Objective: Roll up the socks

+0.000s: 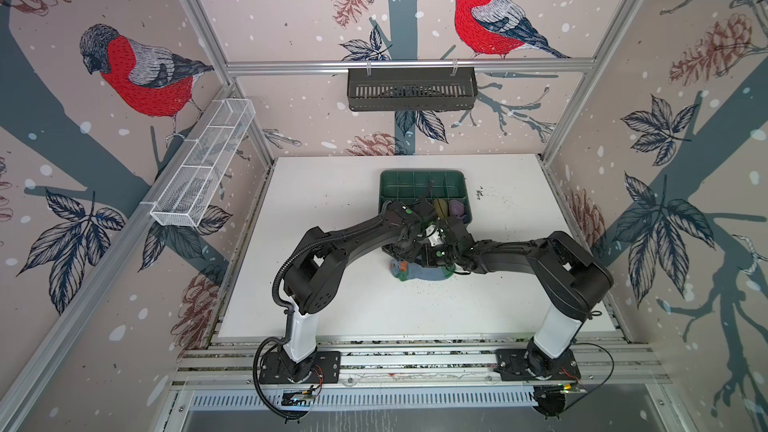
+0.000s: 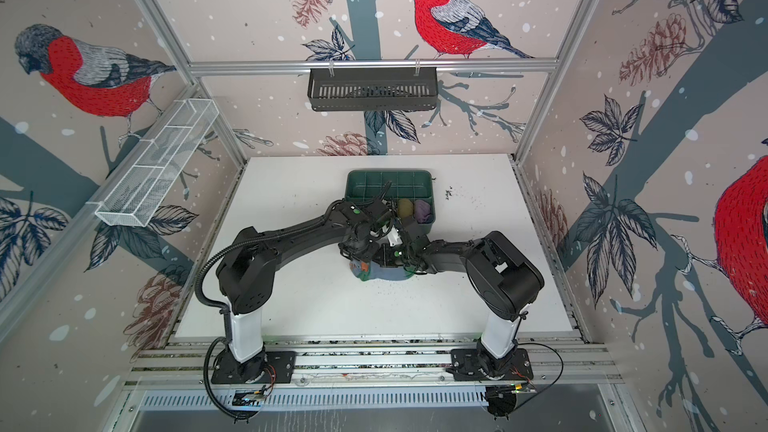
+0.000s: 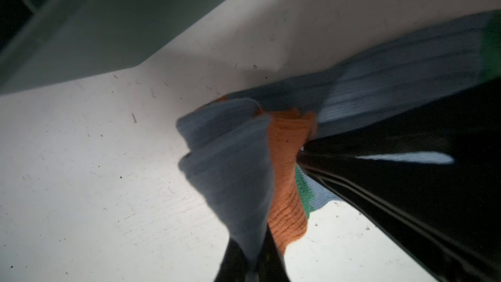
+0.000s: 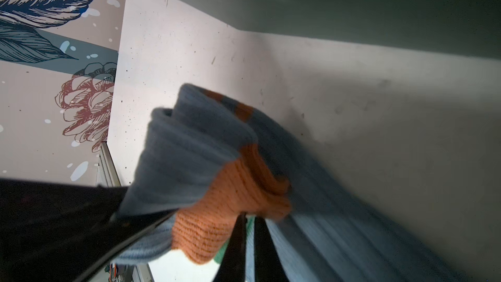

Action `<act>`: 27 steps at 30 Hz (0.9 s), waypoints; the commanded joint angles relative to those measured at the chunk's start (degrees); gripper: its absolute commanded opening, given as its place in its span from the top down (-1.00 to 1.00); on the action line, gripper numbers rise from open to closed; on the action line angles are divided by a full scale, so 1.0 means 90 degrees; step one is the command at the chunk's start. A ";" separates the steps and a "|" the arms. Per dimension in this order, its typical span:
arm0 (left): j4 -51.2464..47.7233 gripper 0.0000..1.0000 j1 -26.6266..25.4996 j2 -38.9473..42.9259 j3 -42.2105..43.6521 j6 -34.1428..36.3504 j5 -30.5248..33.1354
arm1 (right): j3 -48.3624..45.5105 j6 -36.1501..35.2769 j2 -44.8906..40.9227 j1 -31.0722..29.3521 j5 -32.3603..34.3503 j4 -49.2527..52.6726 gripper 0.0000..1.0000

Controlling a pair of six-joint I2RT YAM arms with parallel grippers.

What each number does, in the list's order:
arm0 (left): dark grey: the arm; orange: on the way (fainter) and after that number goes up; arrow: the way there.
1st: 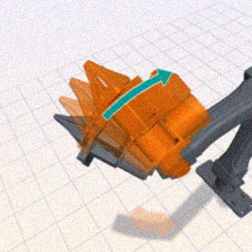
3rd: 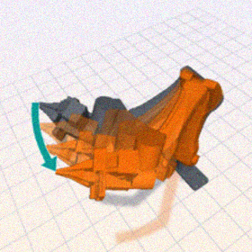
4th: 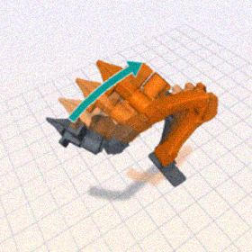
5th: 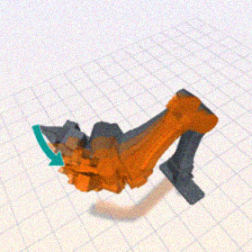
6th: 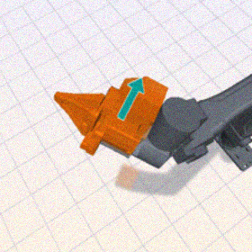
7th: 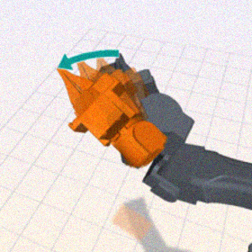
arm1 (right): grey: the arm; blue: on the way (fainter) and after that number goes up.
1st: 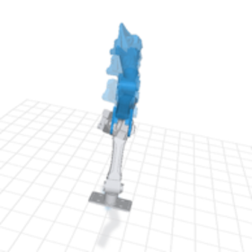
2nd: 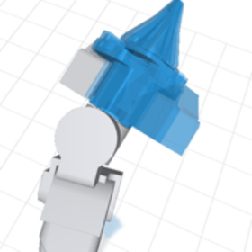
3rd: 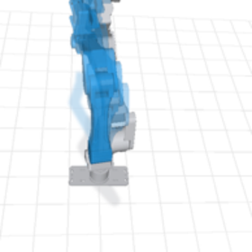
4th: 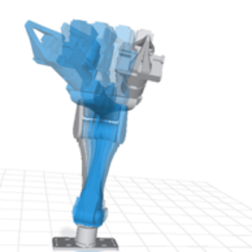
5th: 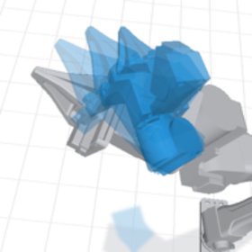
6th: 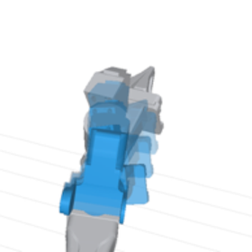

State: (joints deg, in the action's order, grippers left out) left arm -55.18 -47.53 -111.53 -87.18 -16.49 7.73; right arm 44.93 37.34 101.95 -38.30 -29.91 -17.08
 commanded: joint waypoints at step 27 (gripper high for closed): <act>0.0803 0.88 -0.0051 0.0029 0.0270 0.0104 -0.1239 | -0.0267 0.0089 -0.0217 0.0114 -0.0282 -0.0226 0.59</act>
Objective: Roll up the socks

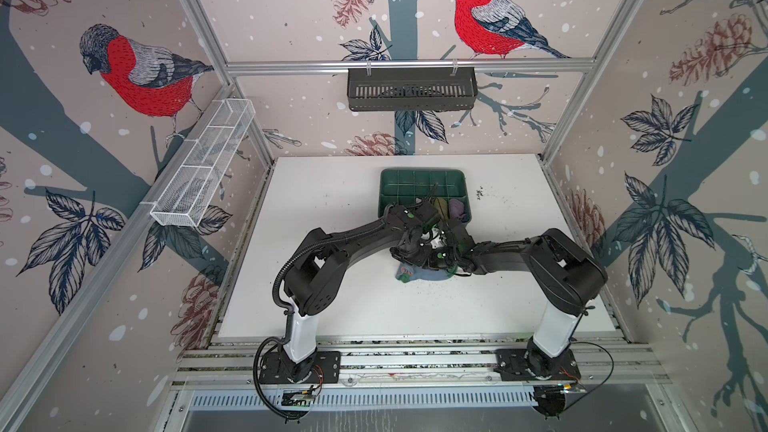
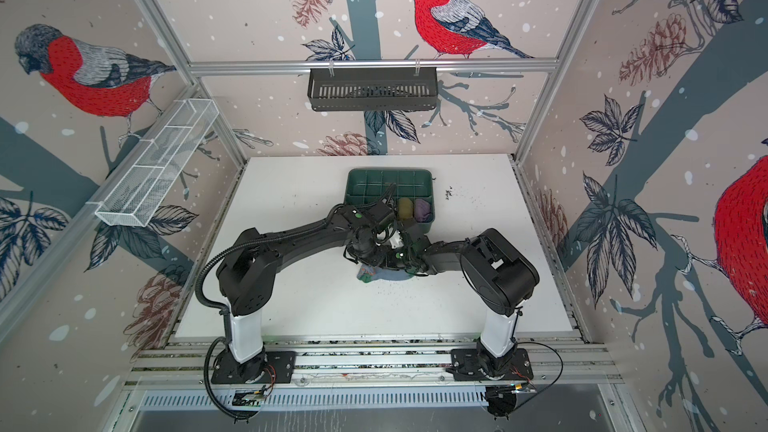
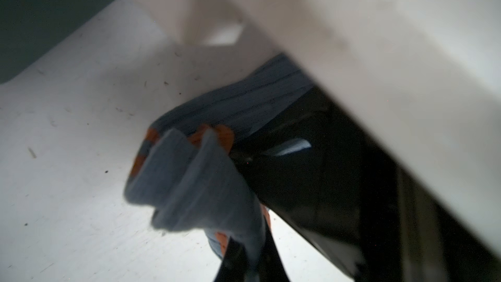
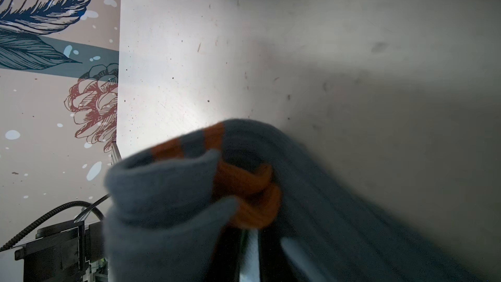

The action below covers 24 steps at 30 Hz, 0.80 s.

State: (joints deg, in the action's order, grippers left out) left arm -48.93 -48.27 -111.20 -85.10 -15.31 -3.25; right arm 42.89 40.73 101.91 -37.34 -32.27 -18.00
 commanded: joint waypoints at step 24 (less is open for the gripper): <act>0.0396 0.70 0.0051 -0.0456 -0.0199 -0.0056 -0.0286 | -0.0894 -0.0766 -0.1533 0.0477 0.0928 0.0945 0.73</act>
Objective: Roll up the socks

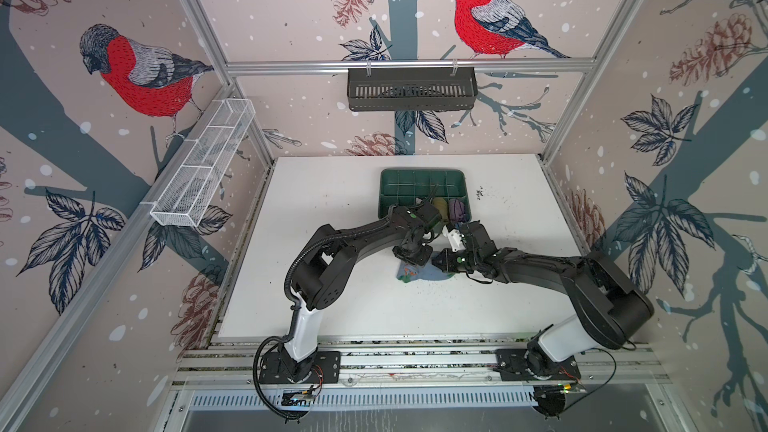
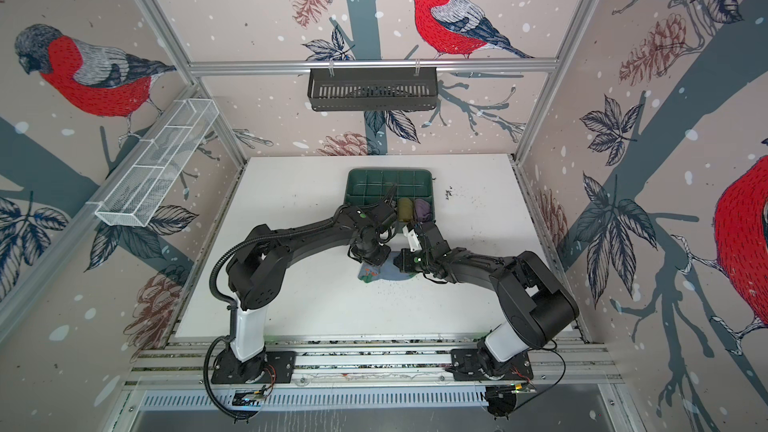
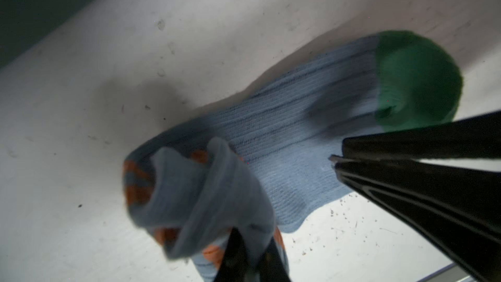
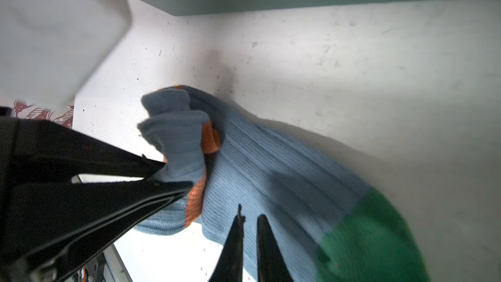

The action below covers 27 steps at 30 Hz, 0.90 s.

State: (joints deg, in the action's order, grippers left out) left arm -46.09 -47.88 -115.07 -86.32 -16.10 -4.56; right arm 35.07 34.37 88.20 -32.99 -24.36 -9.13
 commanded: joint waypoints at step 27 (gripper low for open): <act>0.1940 0.39 0.0465 0.0959 0.1347 0.0046 -0.2155 | 0.0095 -0.0059 -0.0336 0.0004 0.0102 0.0173 0.69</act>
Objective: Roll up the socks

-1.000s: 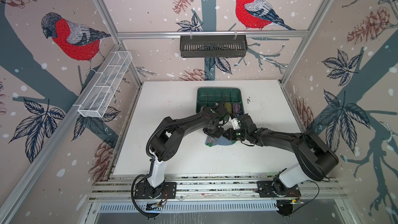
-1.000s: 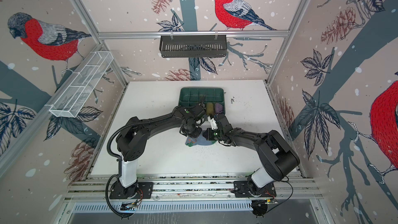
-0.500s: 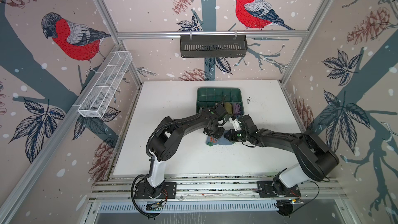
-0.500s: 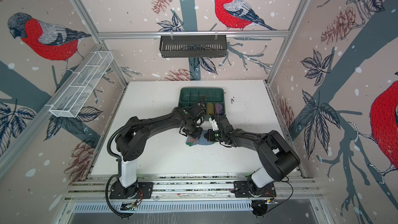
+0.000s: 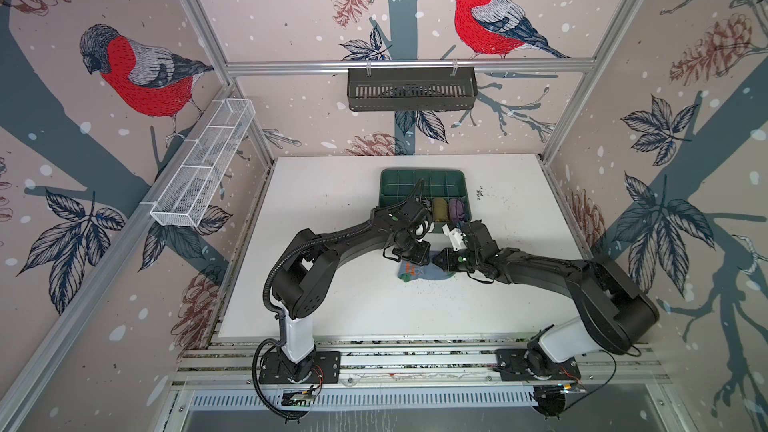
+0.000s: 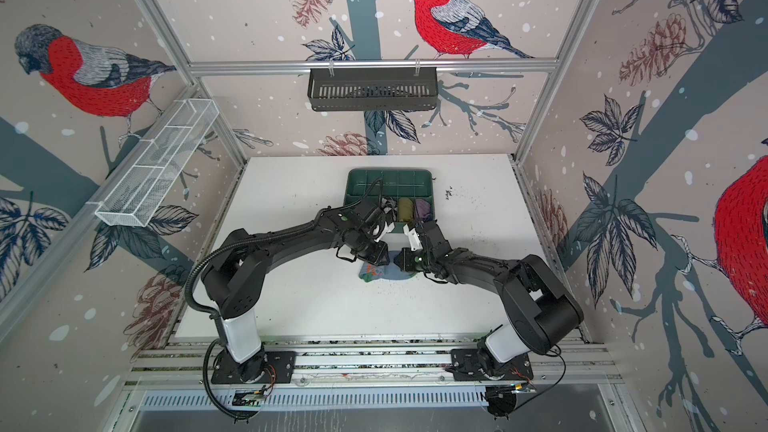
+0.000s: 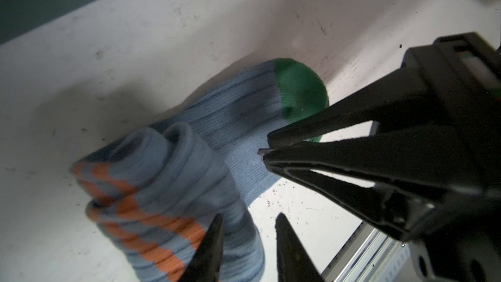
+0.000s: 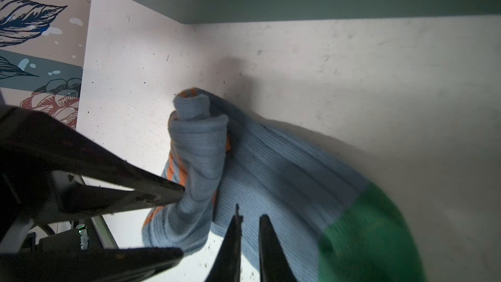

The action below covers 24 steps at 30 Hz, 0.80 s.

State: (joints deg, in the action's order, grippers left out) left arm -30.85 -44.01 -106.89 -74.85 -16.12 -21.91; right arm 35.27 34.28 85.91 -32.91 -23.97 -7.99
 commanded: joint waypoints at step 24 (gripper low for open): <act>0.1262 0.66 0.0336 0.0074 0.0911 -0.0054 -0.1066 | 0.1019 0.0068 0.1121 -0.0443 -0.0266 -0.0264 0.82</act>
State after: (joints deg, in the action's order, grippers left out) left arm -21.78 -41.32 -106.96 -67.20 -16.62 -29.95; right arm 44.18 34.48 95.02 -36.73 -25.50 -8.58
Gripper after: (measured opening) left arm 0.169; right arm 0.089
